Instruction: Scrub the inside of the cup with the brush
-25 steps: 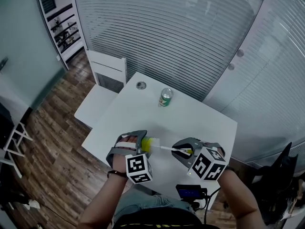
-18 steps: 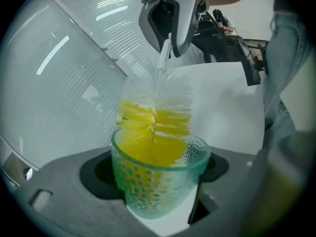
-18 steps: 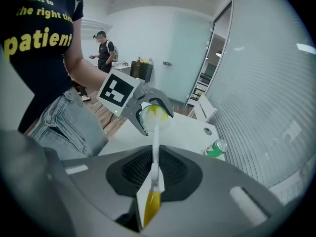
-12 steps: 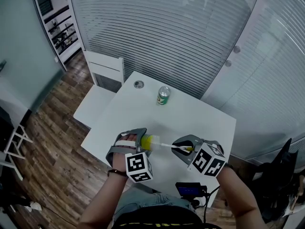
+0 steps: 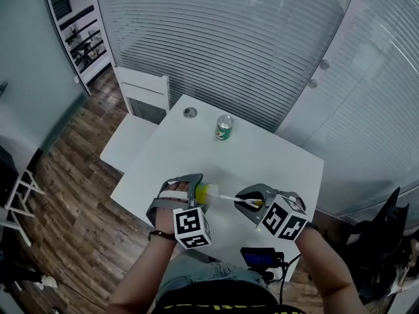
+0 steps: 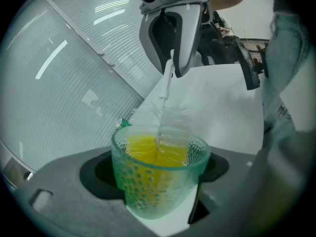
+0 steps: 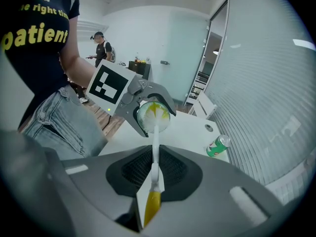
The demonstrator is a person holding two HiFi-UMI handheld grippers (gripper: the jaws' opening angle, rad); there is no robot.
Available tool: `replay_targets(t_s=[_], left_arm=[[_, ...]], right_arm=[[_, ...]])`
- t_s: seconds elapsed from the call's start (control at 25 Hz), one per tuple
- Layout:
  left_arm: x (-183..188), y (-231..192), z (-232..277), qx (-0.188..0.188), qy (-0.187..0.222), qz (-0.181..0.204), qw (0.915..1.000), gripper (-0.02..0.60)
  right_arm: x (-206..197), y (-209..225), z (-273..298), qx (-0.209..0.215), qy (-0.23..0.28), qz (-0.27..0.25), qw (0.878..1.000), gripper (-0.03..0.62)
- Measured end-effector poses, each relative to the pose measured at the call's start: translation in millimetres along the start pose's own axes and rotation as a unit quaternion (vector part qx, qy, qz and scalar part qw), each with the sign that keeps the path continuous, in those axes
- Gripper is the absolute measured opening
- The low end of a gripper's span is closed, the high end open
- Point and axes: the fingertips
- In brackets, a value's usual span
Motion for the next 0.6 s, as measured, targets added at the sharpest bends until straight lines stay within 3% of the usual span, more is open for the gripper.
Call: replay_targets(t_s=[0.6], left_arm=[[-11,-4,1,0.013,-0.013,0.004,0.9998,0.417]], right_arm=[[-9,-13,-5,0.011,-0.032,-0.043,0.998,0.049]])
Point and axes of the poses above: the fingertips, and each gripper's own axes: z forward along the fingers, y to its right, x out of its top, and after that the axes turned 7 degrees about -x, right-handed
